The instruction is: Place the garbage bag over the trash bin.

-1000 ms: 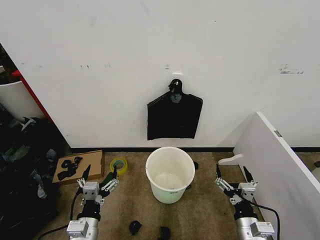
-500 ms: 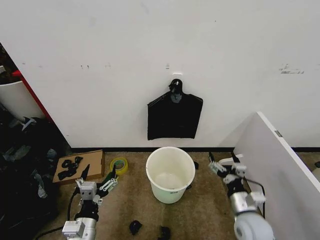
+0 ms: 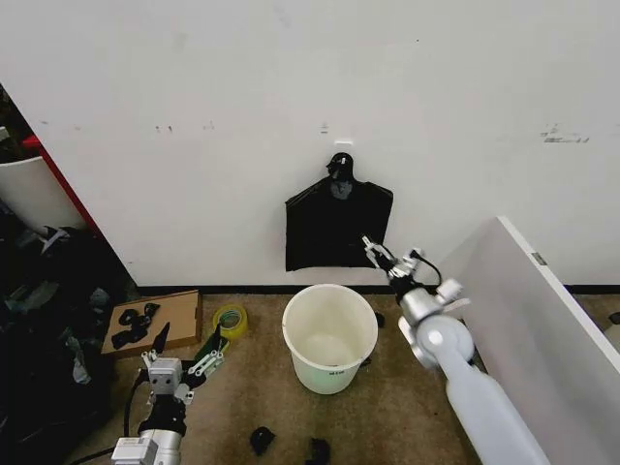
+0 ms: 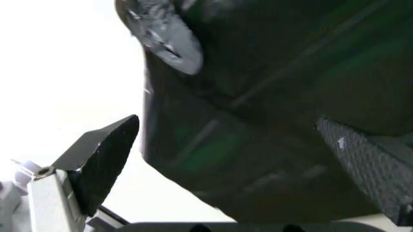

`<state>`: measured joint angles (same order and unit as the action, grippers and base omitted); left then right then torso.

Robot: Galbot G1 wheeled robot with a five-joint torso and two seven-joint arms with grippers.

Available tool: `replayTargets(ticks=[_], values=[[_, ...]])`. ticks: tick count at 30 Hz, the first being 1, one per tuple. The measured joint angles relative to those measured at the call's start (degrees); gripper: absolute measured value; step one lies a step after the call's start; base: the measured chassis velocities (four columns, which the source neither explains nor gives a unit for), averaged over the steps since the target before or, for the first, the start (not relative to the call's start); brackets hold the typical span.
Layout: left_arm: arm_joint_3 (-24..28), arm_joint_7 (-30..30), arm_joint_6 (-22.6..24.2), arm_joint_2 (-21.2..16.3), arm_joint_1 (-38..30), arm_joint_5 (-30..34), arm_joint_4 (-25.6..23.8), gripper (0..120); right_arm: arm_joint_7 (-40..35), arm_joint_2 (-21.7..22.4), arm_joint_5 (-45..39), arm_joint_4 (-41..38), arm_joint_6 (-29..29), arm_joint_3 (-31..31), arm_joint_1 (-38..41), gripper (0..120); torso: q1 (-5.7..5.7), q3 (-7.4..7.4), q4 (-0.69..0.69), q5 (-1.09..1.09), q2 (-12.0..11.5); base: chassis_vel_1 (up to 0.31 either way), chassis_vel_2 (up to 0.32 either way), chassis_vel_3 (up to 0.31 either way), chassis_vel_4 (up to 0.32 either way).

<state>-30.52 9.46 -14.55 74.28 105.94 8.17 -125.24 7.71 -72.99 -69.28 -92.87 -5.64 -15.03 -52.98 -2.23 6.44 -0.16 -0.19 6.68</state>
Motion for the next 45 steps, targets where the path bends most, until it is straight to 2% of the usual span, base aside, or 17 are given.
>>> replayTargets(ticks=[5, 9, 14, 20, 25, 28, 33, 34, 36, 39, 41, 43, 45], values=[[0.0, 0.3, 0.1, 0.9, 0.2, -0.1, -1.0, 100, 2.0, -3.5, -4.2, 4.1, 0.1, 0.0, 5.1, 100, 0.00, 0.00, 0.00, -0.01, 0.0, 0.000, 0.000, 0.000, 0.000], [0.0, 0.4, 0.7, 1.0, 0.3, -0.1, -1.4, 100, 3.4, -4.2, -6.1, 6.6, 1.7, 0.0, 7.6, 100, 0.00, -0.01, -0.02, 0.00, 0.0, 0.000, 0.000, 0.000, 0.000], [0.0, 0.6, 1.4, 0.9, 0.0, 0.0, -1.9, 100, 4.9, -5.4, -6.3, 10.6, 2.4, 0.7, 11.5, 100, 0.00, 0.00, 0.02, -0.01, 0.0, 0.000, 0.000, 0.000, 0.000], [0.2, 0.7, 1.7, 0.7, -0.6, 0.0, -1.8, 100, 7.0, -5.6, -3.6, 12.7, 3.0, 2.1, 12.5, 88, 0.00, 0.00, -0.01, -0.02, 0.0, 0.000, 0.000, 0.000, 0.000], [0.3, 0.9, 1.7, 0.6, -1.1, 0.1, -1.4, 100, 7.9, -6.8, -2.4, 12.1, 3.4, 2.4, 12.4, 65, 0.00, 0.00, 0.01, -0.01, 0.0, 0.000, 0.000, 0.000, 0.000], [0.4, 1.0, 1.7, 0.6, -1.2, 0.1, -1.2, 100, 7.9, -7.1, -1.9, 12.2, 3.5, 2.6, 12.6, 58, 0.00, -0.01, 0.00, -0.01, 0.0, 0.000, 0.000, 0.000, 0.000], [0.3, 1.1, 1.7, 0.6, -1.1, 0.1, -1.3, 100, 7.8, -7.6, -0.7, 13.4, 3.9, 2.7, 13.2, 39, 0.00, -0.01, 0.00, -0.01, 0.0, 0.000, 0.000, 0.000, 0.000], [0.2, 1.2, 1.7, 0.8, -1.0, 0.1, -1.5, 100, 7.8, -7.7, -0.4, 13.6, 4.1, 2.7, 13.3, 31, 0.00, -0.01, 0.00, -0.01, 0.0, 0.000, 0.000, 0.000, 0.000], [0.2, 1.2, 1.7, 0.8, -0.9, 0.1, -1.5, 100, 7.7, -7.8, -0.3, 13.7, 4.1, 2.7, 13.3, 28, 0.00, -0.01, 0.00, -0.01, 0.0, 0.000, 0.000, 0.000, 0.000], [0.2, 1.2, 1.6, 1.0, -0.7, 0.1, -1.7, 100, 7.6, -7.9, -0.2, 13.4, 4.2, 2.6, 13.3, 15, 0.01, -0.01, 0.01, -0.01, 0.0, 0.000, 0.000, 0.000, 0.000], [0.2, 1.3, 1.6, 1.0, -0.6, 0.1, -1.7, 100, 7.5, -7.9, -0.1, 13.1, 4.3, 2.6, 13.3, 11, 0.01, -0.01, 0.01, -0.01, 0.0, 0.000, 0.000, 0.000, 0.000], [0.2, 1.3, 1.5, 1.1, -0.6, 0.0, -1.8, 100, 7.1, -7.7, 0.0, 12.7, 4.4, 2.6, 13.2, 1, 0.01, -0.01, 0.01, -0.01, 0.0, 0.000, 0.000, 0.000, 0.000], [0.3, 1.4, 1.5, 1.1, -0.6, 0.0, -1.8, 100, 6.5, -7.3, 0.2, 12.4, 4.8, 2.6, 13.1, 0, 0.01, -0.01, 0.01, -0.01, 0.0, 0.000, 0.000, 0.000, 0.000]])
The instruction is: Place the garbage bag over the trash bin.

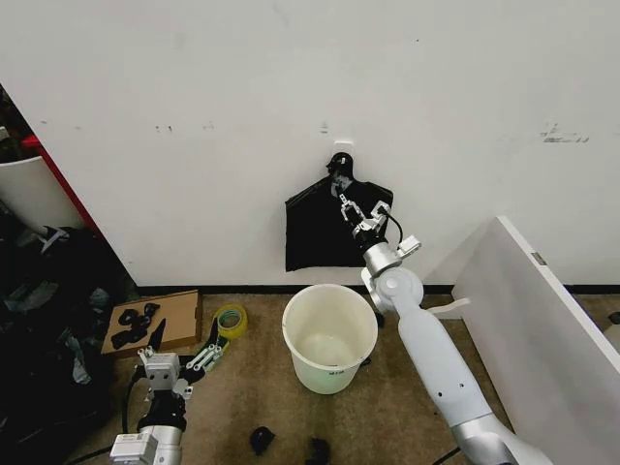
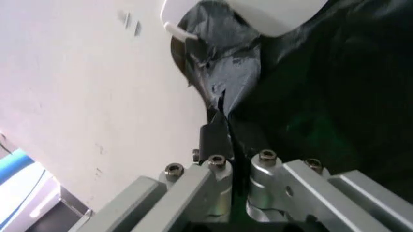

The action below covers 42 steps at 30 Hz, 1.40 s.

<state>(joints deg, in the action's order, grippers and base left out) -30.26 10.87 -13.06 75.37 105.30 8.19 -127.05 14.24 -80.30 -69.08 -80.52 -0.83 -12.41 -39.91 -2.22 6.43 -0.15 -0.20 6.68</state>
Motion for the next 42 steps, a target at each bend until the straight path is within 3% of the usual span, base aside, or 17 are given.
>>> replayTargets(ticks=[4, 9, 17, 28, 42], values=[[0.2, 0.0, -0.1, 0.1, -0.1, 0.0, 0.0, 100, -0.4, 1.2, 1.5, -1.1, 0.4, 0.4, -0.9, 0, 0.00, 0.00, 0.00, 0.00, 0.0, 0.000, 0.000, 0.000, 0.000], [0.6, 0.1, -0.2, 0.2, -0.3, 0.0, 0.3, 100, 0.2, 6.3, 8.3, -6.1, 1.5, 3.2, -6.9, 0, 0.00, 0.00, 0.00, -0.01, 0.0, 0.000, 0.000, 0.000, 0.000], [1.1, 0.1, -0.8, 0.5, -0.5, -0.1, 1.0, 100, 3.2, 14.5, 25.7, -15.5, 7.1, 5.7, -23.8, 0, 0.00, -0.01, -0.01, -0.01, 0.0, 0.000, 0.000, 0.000, 0.000], [1.2, 0.2, -1.4, 0.0, -0.5, -0.1, 1.1, 100, 3.4, 18.7, 38.9, -21.6, 12.2, 6.8, -35.2, 0, 0.00, -0.01, -0.01, 0.00, 0.0, 0.000, 0.000, 0.000, 0.000], [1.8, 0.2, -1.3, -1.5, -1.9, 0.2, 1.8, 100, 3.8, 20.1, 48.5, -23.1, 17.5, 6.7, -39.9, 0, -0.01, 0.00, 0.00, 0.00, 0.0, 0.000, 0.000, 0.000, 0.000]])
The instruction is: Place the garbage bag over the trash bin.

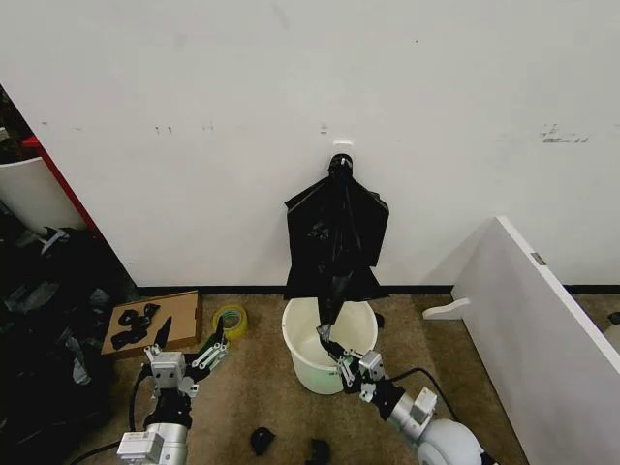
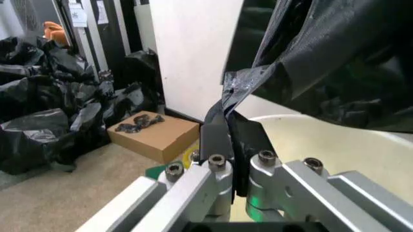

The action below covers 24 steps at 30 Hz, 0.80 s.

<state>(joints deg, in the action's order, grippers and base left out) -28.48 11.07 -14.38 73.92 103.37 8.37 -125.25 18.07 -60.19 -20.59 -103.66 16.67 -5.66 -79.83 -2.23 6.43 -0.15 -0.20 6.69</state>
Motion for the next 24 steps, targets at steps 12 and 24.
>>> replayTargets(ticks=[12, 24], values=[[1.0, -0.1, 1.2, -1.9, -2.2, 0.5, 1.7, 100, 6.3, 1.6, 2.0, 4.0, 5.5, -1.8, 1.6, 0, 0.00, 0.00, 0.00, 0.00, 0.0, 0.000, 0.000, 0.000, 0.000], [1.7, -0.2, 2.4, -2.8, -4.9, 0.9, 3.5, 100, 24.8, 2.0, 8.8, 7.1, 8.9, -6.3, 4.2, 0, 0.00, 0.01, -0.01, -0.01, 0.0, 0.000, 0.000, 0.000, 0.000]])
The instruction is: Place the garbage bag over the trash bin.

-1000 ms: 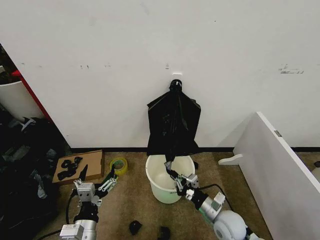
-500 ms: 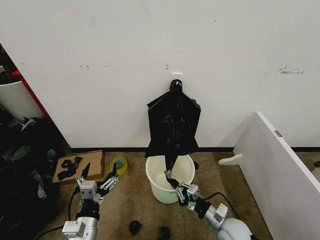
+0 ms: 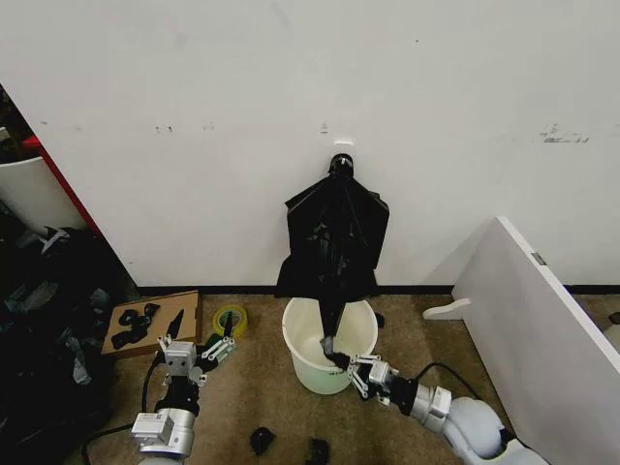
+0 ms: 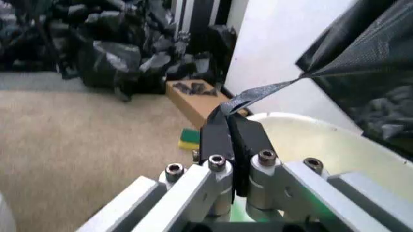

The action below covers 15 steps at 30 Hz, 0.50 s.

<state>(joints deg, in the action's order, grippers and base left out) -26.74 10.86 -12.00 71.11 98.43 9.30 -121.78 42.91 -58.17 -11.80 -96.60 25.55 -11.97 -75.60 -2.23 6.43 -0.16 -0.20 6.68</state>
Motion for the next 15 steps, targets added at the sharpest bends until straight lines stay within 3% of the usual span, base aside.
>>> replayTargets(ticks=[8, 11, 12, 13, 15], values=[[0.8, 0.0, 1.1, -1.3, -1.6, 0.8, -0.5, 100, -7.6, -1.3, -3.6, -0.1, -1.1, 1.5, 0.8, 0, 0.00, 0.00, 0.01, 0.01, 0.0, 0.000, 0.000, 0.000, 0.000], [2.3, -0.4, 2.8, -4.6, -3.0, 3.2, -2.4, 100, -12.5, -1.7, -7.0, -1.8, -2.9, 1.6, 0.9, 0, 0.00, 0.00, 0.03, 0.01, 0.0, 0.000, 0.000, 0.000, 0.000], [3.2, -0.6, 3.9, -7.2, -4.5, 5.0, -3.1, 100, -13.8, -1.9, -8.1, -2.7, -3.7, 1.4, 0.9, 0, 0.00, 0.00, 0.03, 0.01, 0.0, 0.000, 0.000, 0.000, 0.000], [3.2, -0.6, 3.9, -7.2, -4.5, 5.0, -3.1, 100, -13.8, -1.9, -8.1, -2.7, -3.7, 1.4, 0.9, 0, 0.00, 0.00, 0.03, 0.01, 0.0, 0.000, 0.000, 0.000, 0.000], [4.9, -0.8, 6.0, -12.7, -8.2, 8.7, -3.9, 100, -15.4, -2.0, -8.4, -4.3, -4.5, 0.6, 0.8, 0, 0.00, 0.00, 0.01, 0.03, 0.0, 0.000, 0.000, 0.000, 0.000]])
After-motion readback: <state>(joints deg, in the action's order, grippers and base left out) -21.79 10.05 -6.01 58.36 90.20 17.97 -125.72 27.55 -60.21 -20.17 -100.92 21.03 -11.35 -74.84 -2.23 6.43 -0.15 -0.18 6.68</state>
